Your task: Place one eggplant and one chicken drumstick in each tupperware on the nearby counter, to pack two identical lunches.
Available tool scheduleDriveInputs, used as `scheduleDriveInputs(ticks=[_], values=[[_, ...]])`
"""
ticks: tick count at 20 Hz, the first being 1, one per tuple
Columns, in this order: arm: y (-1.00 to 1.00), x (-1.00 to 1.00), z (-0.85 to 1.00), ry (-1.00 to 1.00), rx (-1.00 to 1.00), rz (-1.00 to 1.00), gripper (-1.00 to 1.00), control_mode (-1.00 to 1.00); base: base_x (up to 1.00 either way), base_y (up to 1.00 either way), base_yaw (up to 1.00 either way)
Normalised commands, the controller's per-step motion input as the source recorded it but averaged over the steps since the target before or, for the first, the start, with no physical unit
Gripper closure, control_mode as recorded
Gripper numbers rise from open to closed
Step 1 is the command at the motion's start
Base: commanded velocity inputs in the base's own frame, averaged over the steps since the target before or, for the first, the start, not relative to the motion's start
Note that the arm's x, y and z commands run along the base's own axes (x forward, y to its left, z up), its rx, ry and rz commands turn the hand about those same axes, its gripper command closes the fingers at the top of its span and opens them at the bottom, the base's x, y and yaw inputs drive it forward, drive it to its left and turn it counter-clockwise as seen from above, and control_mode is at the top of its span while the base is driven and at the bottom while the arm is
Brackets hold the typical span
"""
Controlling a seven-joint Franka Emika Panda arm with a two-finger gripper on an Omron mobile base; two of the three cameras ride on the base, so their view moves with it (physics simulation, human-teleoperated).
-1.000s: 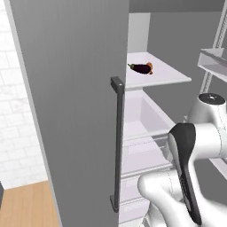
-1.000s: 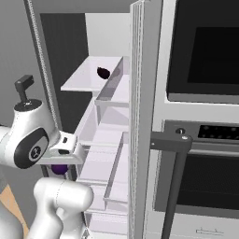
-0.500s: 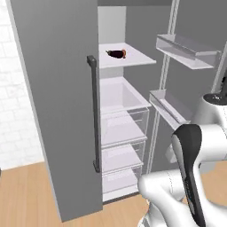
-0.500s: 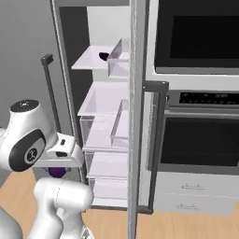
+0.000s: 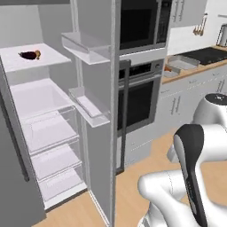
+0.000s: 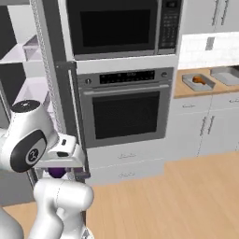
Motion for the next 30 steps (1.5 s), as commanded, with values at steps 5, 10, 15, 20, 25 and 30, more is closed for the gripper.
scheduleDriveInputs(ticks=[5,10,15,20,25,30], values=[[0.0,0.0,0.0,0.0,0.0,0.0,1.0,1.0,0.17,-1.0,-0.44],[0.0,0.0,0.0,0.0,0.0,0.0,1.0,1.0,0.68,-0.94,-0.09],[0.0,0.0,0.0,0.0,0.0,0.0,1.0,1.0,1.0,-0.5,0.07],[0.0,0.0,0.0,0.0,0.0,0.0,1.0,1.0,1.0,0.0,-0.01],[0.0,0.0,0.0,0.0,0.0,0.0,1.0,1.0,1.0,-0.35,0.08],[0.0,0.0,0.0,0.0,0.0,0.0,1.0,1.0,1.0,-0.95,0.32]])
